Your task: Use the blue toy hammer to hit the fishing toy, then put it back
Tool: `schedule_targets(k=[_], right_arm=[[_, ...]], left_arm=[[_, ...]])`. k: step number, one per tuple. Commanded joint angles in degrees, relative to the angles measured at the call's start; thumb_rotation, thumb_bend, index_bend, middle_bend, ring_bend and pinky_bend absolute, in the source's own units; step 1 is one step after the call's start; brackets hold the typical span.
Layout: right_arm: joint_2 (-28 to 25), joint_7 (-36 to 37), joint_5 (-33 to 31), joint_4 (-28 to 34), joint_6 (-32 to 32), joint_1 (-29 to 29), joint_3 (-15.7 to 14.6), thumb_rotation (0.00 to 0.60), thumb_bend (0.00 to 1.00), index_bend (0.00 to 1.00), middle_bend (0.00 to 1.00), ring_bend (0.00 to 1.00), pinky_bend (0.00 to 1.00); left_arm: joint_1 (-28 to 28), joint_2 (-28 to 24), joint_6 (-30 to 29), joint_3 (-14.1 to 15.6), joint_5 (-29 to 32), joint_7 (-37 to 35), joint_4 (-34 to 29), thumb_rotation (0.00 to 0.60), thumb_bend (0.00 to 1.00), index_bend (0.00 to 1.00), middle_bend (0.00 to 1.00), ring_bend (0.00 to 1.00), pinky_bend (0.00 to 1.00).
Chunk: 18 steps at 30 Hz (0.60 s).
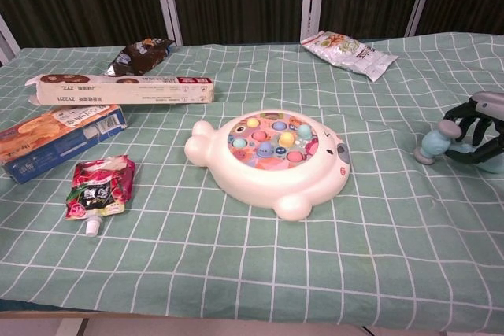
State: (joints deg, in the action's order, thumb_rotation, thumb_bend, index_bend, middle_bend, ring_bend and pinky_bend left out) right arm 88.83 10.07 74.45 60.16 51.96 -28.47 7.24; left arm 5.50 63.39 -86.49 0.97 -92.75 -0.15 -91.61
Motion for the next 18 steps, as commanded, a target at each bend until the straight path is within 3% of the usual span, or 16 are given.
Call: schedule_targets(k=[1,18], right_arm=[[0.11,-0.23,-0.15,0.01,-0.08,-0.02,0.01,0.6,0.53,0.75,0.46,0.45,0.56],[0.6,-1.7,-0.62,-0.07,1.24,0.07,0.66,0.6,0.58,0.86,0.56,0.6,0.71]], left_arm=[[-0.01,-0.02,-0.03,-0.01,0.01,-0.06,0.01,0.6,0.39,0.0,0.0,0.0,0.15],[-0.07,-0.03,-0.25,0.01,-0.19,-0.23,0.06,0.6,0.39,0.0,0.0,0.0,0.15]])
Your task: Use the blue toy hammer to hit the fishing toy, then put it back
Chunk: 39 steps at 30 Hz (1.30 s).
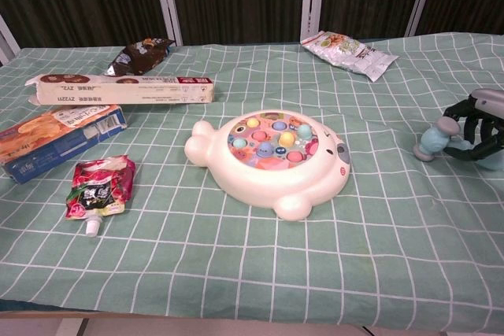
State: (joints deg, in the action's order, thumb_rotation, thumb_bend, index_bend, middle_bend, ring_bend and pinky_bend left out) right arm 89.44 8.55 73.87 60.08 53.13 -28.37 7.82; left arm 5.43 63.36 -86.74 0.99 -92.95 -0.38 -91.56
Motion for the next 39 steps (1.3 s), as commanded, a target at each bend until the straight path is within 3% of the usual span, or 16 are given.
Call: schedule_targets(k=[1,16,25,32,39], right_arm=[[-0.02,-0.37,-0.1,0.0,0.1,-0.06,0.13,0.6,0.59,0.87,0.57,0.61,0.72],[0.21,1.47,0.55,0.67,3.48,-0.08,1.78,0.6,0.69,1.0,0.71,0.76,0.86],[-2.87,10.85,-0.41,4.83,3.31,0.28,4.3,0.6,0.7,1.0,0.75,0.8,0.91],[-9.37,26.64,-2.22,12.79,-1.84,0.64,7.36,0.6,0.71,1.0,0.76,0.81,0.93],[-11.6,30.93,-1.47,14.74,-1.79,0.81,8.24,0.6,0.71,1.0,0.77,0.82,0.93]], left_arm=[[-0.02,0.01,0.0,0.0,0.02,-0.02,0.03,0.6,0.39,0.0,0.0,0.0,0.15],[0.13,0.07,0.1,-0.05,-0.07,-0.33,0.16,0.6,0.39,0.0,0.0,0.0,0.15],[0.28,0.13,0.33,-0.08,0.0,-0.26,0.15,0.6,0.39,0.0,0.0,0.0,0.15],[0.32,0.1,0.41,-0.11,0.09,-0.26,0.12,0.6,0.39,0.0,0.0,0.0,0.15],[0.35,0.12,0.51,-0.14,0.25,-0.22,0.13,0.6,0.39,0.0,0.0,0.0,0.15]])
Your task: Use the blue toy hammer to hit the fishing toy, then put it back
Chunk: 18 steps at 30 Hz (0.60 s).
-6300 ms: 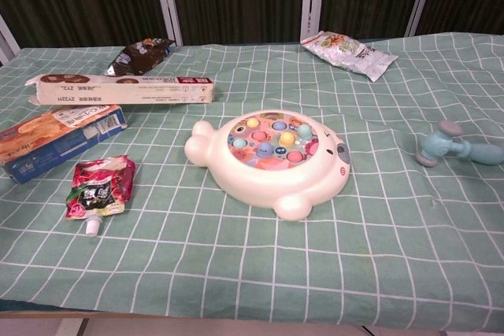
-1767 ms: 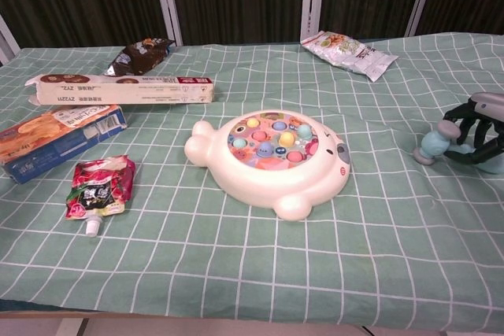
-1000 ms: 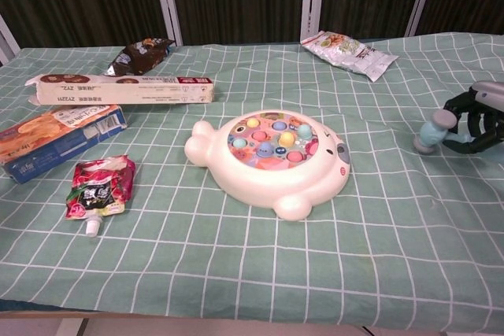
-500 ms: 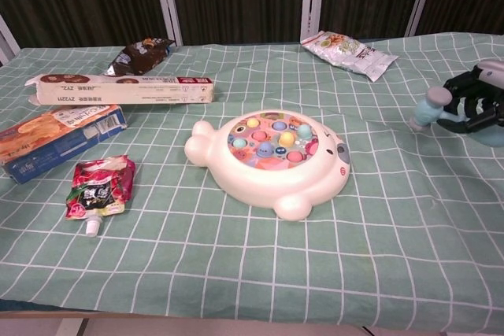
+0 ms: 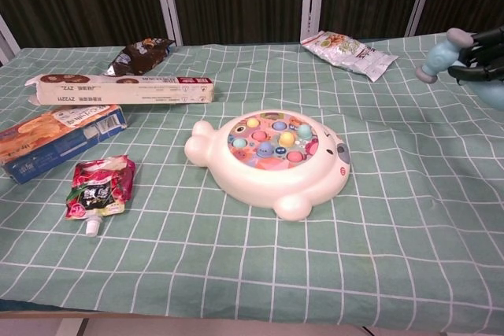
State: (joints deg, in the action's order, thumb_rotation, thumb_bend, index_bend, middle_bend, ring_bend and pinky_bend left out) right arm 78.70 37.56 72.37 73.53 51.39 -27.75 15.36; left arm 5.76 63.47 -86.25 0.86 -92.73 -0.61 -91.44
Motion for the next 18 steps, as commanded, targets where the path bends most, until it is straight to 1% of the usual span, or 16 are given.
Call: schedule_targets(k=[1,3,4,7,11,13,16,18], right_arm=[[-1.84,4.18,0.04,2.81,-0.5,0.34,1.05,0.6,0.71,1.0,0.77,0.82,0.94],[-4.64,8.6,0.67,6.16,-1.83,0.31,1.85,0.6,0.71,1.0,0.77,0.82,0.94],[-5.82,8.45,1.31,7.03,-1.89,0.24,1.81,0.6,0.72,1.0,0.77,0.82,0.94],[-8.23,5.93,1.9,9.44,-1.52,-0.11,1.87,0.6,0.72,1.0,0.77,0.83,0.94],[-11.55,1.96,0.81,14.57,-1.45,-0.76,2.67,0.6,0.74,1.0,0.78,0.83,0.94],[-13.1,-0.62,0.17,16.85,-1.69,-1.27,2.96,0.6,0.74,1.0,0.78,0.83,0.94],[-16.2,-7.41,-1.49,20.72,-3.43,-3.0,3.17,0.6,0.75,1.0,0.78,0.83,0.94],[-18.36,-15.05,-3.23,22.78,-4.9,-4.95,2.97,0.6,0.75,1.0,0.78,0.83,0.94]], left_arm=[[0.03,0.0,0.06,-0.03,0.07,0.03,0.01,0.6,0.39,0.0,0.0,0.0,0.15],[0.05,0.0,0.11,-0.01,0.07,0.02,0.0,0.6,0.39,0.0,0.0,0.0,0.15],[0.05,-0.01,0.09,-0.02,0.07,-0.02,0.0,0.6,0.39,0.0,0.0,0.0,0.15],[0.03,0.0,0.02,-0.02,0.03,-0.04,0.03,0.6,0.39,0.0,0.0,0.0,0.15],[0.02,0.02,-0.02,0.0,-0.03,0.07,0.01,0.6,0.39,0.0,0.0,0.0,0.15],[0.02,0.02,-0.01,0.03,-0.05,0.1,0.0,0.6,0.39,0.0,0.0,0.0,0.15],[0.03,0.01,0.02,-0.01,0.05,0.14,0.0,0.6,0.39,0.0,0.0,0.0,0.15],[0.05,-0.01,0.11,-0.06,0.22,0.25,-0.03,0.6,0.39,0.0,0.0,0.0,0.15]])
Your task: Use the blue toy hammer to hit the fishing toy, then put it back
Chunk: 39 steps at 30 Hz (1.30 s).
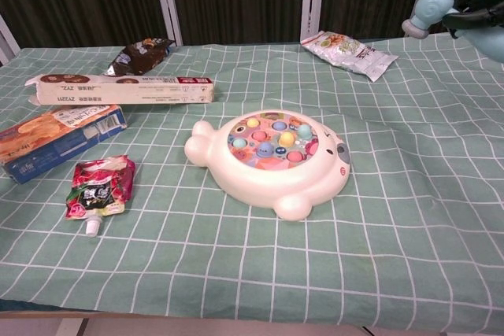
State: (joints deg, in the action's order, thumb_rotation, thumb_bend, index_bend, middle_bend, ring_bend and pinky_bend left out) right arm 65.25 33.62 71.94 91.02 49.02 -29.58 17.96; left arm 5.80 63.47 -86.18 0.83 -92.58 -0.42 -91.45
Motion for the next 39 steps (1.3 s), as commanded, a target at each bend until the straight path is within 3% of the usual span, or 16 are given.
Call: schedule_targets(k=[1,4,12,18,24,32,39], right_arm=[[-5.44,-15.04,-3.92,5.99,-2.71,-4.04,0.27,0.6,0.75,1.0,0.78,0.84,0.95],[-6.54,-26.88,-9.79,9.56,-4.55,-8.01,-0.12,0.6,0.75,1.0,0.78,0.84,0.95],[-3.04,-43.37,-23.41,12.58,-7.72,-18.66,-2.43,0.6,0.75,1.0,0.78,0.84,0.94],[0.55,-46.05,-32.26,10.59,-11.77,-25.59,-3.45,0.6,0.75,1.0,0.78,0.84,0.94],[2.15,-47.12,-35.86,10.28,-14.03,-30.01,-5.31,0.6,0.76,1.0,0.78,0.84,0.94],[6.22,-52.03,-36.5,9.72,-9.16,-32.98,-9.75,0.6,0.75,1.0,0.78,0.84,0.94],[9.99,-53.34,-37.55,7.67,-5.79,-34.09,-10.26,0.6,0.75,1.0,0.78,0.84,0.94]], left_arm=[[0.0,-0.01,0.03,-0.04,0.09,0.1,-0.05,0.6,0.39,0.0,0.0,0.0,0.15],[-0.07,-0.06,-0.03,-0.06,0.22,0.31,-0.15,0.6,0.39,0.0,0.0,0.0,0.15],[-0.12,-0.24,-0.04,-0.16,0.5,0.02,-0.17,0.6,0.39,0.0,0.0,0.0,0.15],[-0.61,-0.6,-0.74,-0.27,0.87,-0.88,-0.05,0.6,0.39,0.0,0.0,0.0,0.15],[-1.07,-1.01,-1.11,-0.17,1.13,-1.44,-0.03,0.6,0.39,0.0,0.0,0.0,0.15],[-1.87,-1.26,-2.61,0.01,0.39,-2.18,0.09,0.6,0.39,0.0,0.0,0.0,0.15],[-1.48,-1.11,-1.75,-0.12,0.58,-1.92,0.14,0.6,0.39,0.0,0.0,0.0,0.15]])
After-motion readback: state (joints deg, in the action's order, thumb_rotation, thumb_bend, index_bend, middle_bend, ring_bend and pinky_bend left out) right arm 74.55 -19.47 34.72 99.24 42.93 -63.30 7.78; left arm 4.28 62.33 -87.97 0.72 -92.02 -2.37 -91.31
